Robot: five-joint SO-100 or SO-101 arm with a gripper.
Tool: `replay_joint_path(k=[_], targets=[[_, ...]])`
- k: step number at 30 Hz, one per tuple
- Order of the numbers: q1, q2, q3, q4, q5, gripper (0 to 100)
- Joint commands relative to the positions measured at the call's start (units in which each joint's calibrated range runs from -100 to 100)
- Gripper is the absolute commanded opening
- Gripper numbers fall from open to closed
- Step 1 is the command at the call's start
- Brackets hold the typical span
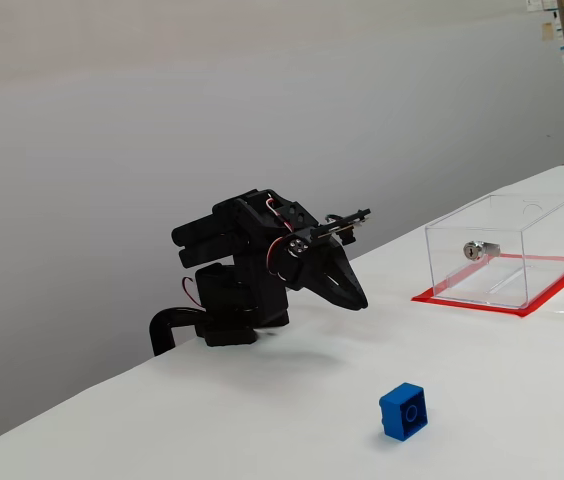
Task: Pick the blue lego brick and place it into the transparent box
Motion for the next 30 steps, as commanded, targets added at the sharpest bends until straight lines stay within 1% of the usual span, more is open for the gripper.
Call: replay_joint_path(k=[1,25,30], targets=[[0.4,-0.6,0.9,0.1,0.0,2],[-0.3,0.2,-0.6,1.0,-0.2,2],[-4.4,4.8,-4.7,0.3,0.1,2]])
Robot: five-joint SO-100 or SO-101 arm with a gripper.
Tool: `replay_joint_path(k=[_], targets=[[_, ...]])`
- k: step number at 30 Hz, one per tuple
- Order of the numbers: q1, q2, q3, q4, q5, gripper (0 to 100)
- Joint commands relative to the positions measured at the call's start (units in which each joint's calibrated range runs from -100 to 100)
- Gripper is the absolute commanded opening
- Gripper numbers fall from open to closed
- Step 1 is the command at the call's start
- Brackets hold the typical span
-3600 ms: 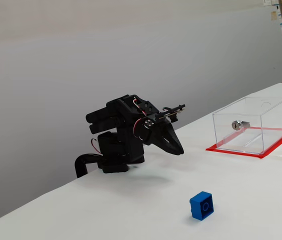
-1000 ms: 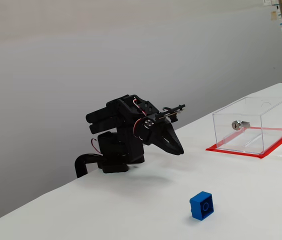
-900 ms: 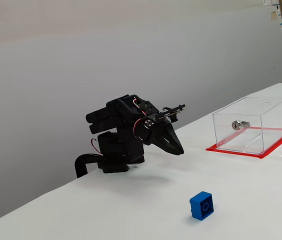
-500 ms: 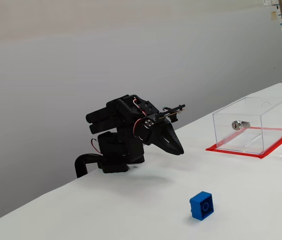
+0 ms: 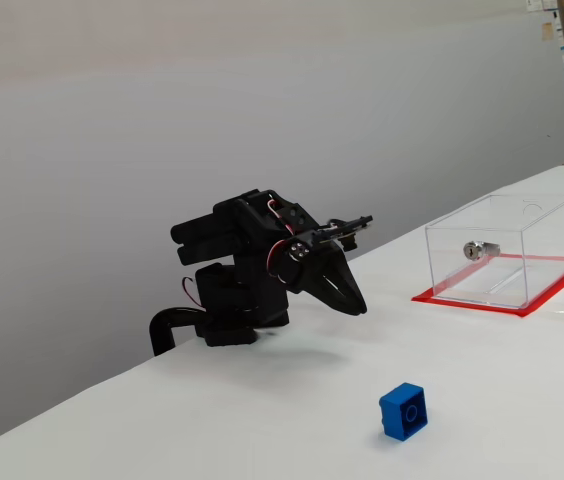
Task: Pick the blue lego brick and place it into the transparent box
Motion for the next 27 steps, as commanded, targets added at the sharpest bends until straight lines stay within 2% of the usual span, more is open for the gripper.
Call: replay_joint_path(k=[1,15,21,27], targets=[[-3.2,3.5,-3.3,-0.5,0.2,2],[-13.3,19.0,-16.0,-0.6,0.3,2],[-12.9,21.2,-16.5,-4.6,0.2,2],[-6.3,21.4,-19.8,-7.1,-0.1,2]])
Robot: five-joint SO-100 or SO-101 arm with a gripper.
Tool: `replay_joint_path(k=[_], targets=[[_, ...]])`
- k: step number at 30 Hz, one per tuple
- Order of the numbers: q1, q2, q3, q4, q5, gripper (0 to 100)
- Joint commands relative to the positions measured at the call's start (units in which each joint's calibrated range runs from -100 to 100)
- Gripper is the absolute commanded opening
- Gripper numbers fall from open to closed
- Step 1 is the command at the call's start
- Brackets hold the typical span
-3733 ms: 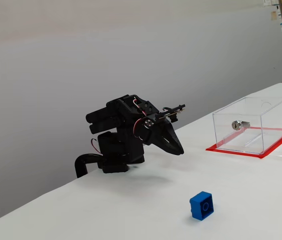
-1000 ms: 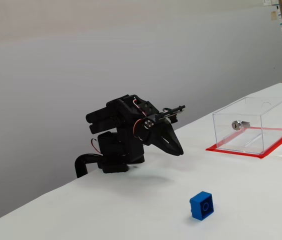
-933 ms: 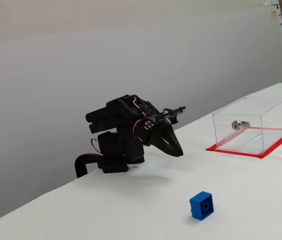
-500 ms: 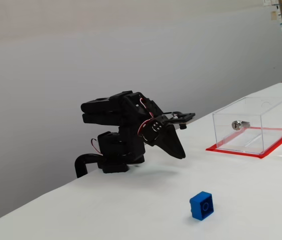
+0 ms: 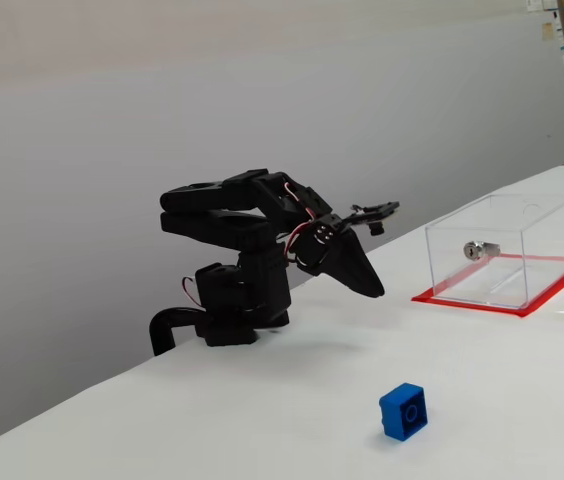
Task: Pick the blue lego brick and place it into the transparent box
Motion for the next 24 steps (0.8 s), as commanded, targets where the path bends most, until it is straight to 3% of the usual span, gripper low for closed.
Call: replay_joint_path(k=[1,7,19,24], targets=[[5.0,0.8,-5.1,-1.1,-0.4,2],[8.1,7.7,-10.4,-1.1,-0.4,2],[2.3,24.7,-22.6,-0.5,-0.1,2],[9.6,26.7,-25.0,-0.2,-0.3,2]])
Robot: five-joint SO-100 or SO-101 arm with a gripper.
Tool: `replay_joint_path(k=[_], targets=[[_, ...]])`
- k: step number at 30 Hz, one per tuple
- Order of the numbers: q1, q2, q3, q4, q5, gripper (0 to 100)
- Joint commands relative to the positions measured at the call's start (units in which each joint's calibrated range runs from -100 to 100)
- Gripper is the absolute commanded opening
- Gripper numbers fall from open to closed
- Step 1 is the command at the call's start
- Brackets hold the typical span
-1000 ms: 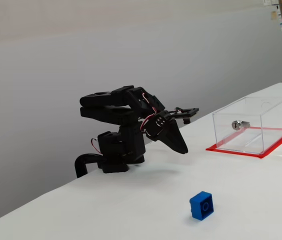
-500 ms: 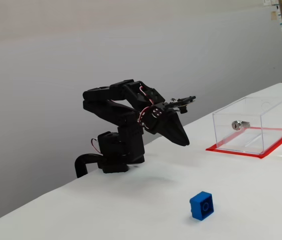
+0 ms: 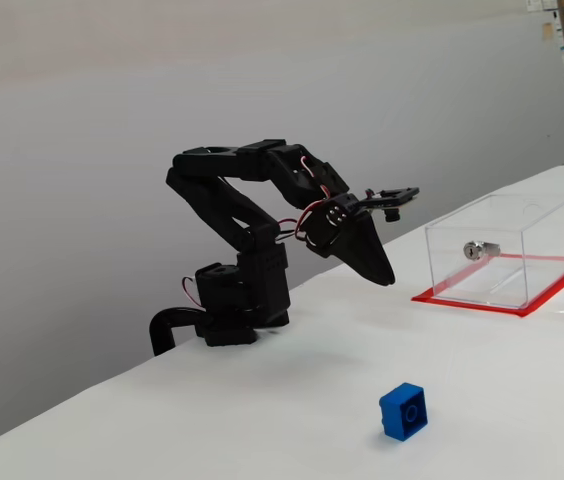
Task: Pick the blue lego brick and place it into the transparent box
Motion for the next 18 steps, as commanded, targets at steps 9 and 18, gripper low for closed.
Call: replay_joint_path(k=[9,18], targets=[[30.3,-1.6,-3.6,2.8,-0.2,2],[45.6,-1.4,-3.9,2.0,-0.2,2]])
